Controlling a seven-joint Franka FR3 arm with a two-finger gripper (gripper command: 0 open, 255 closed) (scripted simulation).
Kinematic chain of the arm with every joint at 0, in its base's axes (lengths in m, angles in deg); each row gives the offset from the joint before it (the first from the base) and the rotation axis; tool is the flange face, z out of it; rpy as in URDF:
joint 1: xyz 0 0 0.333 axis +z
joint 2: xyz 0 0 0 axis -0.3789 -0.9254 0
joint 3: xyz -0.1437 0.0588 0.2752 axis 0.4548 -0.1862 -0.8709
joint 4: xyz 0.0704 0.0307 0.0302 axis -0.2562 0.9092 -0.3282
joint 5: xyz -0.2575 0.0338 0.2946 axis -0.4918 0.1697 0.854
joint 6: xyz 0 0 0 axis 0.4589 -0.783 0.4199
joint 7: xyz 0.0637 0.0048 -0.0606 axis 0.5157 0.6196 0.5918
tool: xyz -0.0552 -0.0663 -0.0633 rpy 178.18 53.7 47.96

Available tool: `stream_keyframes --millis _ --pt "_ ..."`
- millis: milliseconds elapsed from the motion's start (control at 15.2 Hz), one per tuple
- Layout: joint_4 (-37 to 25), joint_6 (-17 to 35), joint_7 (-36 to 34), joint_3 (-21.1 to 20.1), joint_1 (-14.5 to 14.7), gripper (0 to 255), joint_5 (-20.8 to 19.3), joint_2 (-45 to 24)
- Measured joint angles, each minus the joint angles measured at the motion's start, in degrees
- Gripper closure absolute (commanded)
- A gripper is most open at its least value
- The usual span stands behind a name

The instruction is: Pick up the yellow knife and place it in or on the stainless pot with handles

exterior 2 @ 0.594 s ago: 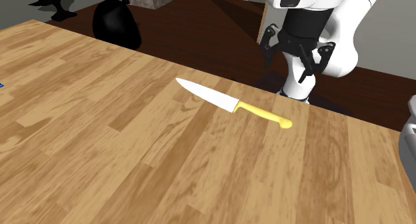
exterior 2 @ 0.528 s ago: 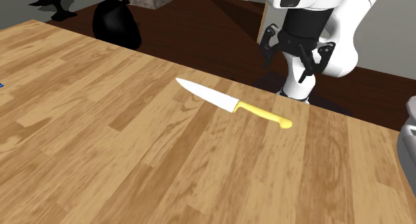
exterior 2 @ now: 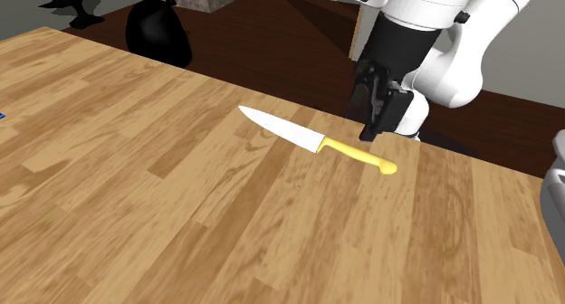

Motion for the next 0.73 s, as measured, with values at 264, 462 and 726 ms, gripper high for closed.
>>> stream_keyframes --millis 264,462,726 --pt "-1.0 4.4 -15.3 -4.2 -5.7 0 -0.2 -2.8" --pt "0.4 6.8 -16.5 -4.7 -6.2 0 -0.3 -3.5" --pt "2.7 9.6 -16.8 -5.1 -6.3 0 -0.2 -4.0"
